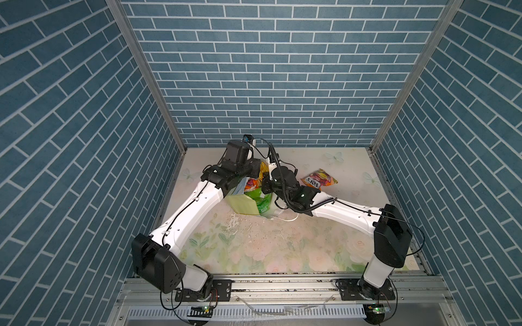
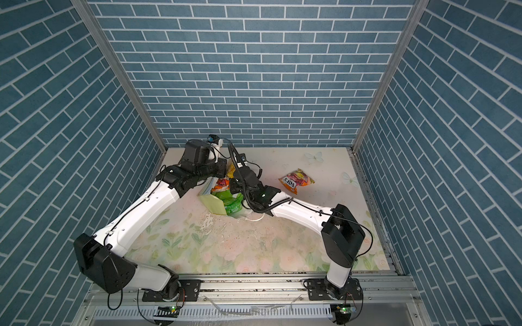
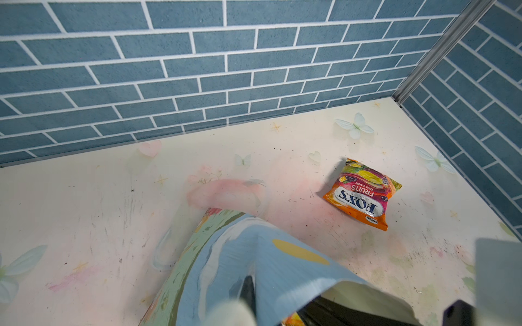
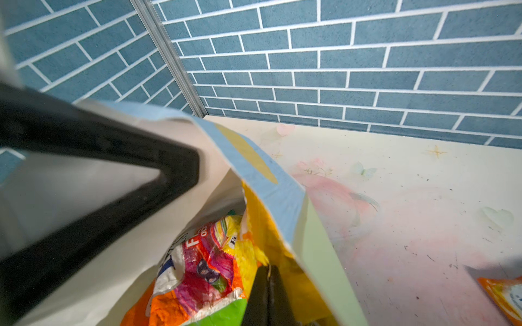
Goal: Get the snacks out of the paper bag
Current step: 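Reach the right gripper deeper into the bag among the packets, then close the right gripper on the yellow packet and lift it upward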
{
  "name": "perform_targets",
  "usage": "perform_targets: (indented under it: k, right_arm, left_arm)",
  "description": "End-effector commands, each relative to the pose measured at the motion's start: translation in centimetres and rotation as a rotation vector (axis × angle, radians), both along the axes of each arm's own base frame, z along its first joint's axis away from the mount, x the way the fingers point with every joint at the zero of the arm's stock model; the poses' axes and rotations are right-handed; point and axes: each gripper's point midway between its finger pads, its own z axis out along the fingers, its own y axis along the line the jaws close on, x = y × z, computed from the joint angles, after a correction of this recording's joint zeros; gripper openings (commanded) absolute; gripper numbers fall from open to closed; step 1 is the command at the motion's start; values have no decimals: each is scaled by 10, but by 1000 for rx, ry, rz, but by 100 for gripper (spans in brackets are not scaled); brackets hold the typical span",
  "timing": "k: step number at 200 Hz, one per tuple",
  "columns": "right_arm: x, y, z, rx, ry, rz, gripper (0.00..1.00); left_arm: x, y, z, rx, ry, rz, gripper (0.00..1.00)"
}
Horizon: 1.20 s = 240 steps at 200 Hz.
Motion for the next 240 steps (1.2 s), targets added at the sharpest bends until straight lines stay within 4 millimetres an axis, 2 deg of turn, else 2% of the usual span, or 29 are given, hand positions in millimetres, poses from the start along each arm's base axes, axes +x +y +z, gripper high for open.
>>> perform_targets:
  k: [1, 83, 240]
  right_arm:
    - [-4, -5, 29, 57, -16, 5, 0]
    - [-9, -8, 38, 69, -18, 17, 0]
    - [-16, -12, 44, 83, -16, 34, 0]
  left_arm:
    - [6, 2, 33, -24, -94, 21, 0]
    - [7, 4, 31, -14, -93, 30, 0]
    - [11, 6, 25, 4, -86, 47, 0]
